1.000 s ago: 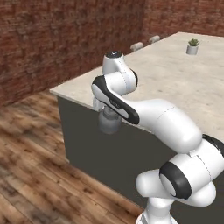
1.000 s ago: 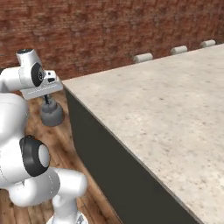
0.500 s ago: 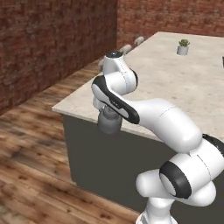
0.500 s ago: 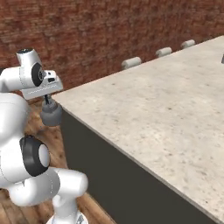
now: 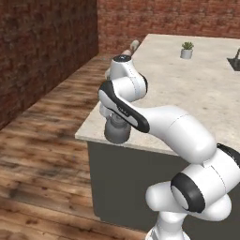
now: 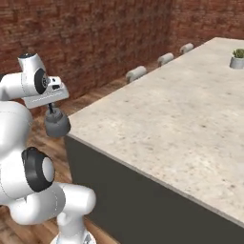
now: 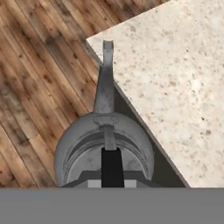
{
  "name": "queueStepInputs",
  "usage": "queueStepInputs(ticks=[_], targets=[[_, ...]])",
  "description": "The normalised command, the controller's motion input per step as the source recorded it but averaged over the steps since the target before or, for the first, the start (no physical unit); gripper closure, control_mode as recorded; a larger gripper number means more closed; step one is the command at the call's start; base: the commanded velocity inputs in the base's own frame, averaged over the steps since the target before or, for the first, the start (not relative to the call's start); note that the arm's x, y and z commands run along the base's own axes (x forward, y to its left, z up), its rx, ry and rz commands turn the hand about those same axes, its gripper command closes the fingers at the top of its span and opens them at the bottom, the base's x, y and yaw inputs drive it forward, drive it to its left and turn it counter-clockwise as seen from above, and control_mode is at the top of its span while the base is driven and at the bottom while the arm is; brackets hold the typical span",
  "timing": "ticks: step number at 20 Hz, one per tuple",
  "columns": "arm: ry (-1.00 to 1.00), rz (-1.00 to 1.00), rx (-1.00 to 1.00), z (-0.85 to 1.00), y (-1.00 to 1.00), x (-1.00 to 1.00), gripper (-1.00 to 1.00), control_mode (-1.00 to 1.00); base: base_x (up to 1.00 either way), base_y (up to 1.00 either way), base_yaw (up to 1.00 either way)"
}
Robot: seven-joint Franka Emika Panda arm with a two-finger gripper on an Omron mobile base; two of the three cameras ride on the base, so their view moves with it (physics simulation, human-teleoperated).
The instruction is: The kettle is done boiling. Turn off the stove, then wait for 300 timesteps before moving the kettle to the dining table.
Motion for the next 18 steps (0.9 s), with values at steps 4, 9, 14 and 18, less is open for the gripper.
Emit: queueStepInputs(ticks=[4,9,14,18], targets=[[0.00,0.00,0.00,0.00,0.00,0.00,1.00,1.00,0.64,0.85,-0.36],[0.00,0.00,0.00,0.00,0.00,0.00,1.00,1.00,0.63,0.86,-0.36],[0.00,0.00,0.00,0.00,0.00,0.00,1.00,1.00,0.59,0.85,-0.38],[0.00,0.00,0.00,0.00,0.00,0.00,1.00,1.00,0.55,0.83,-0.39]])
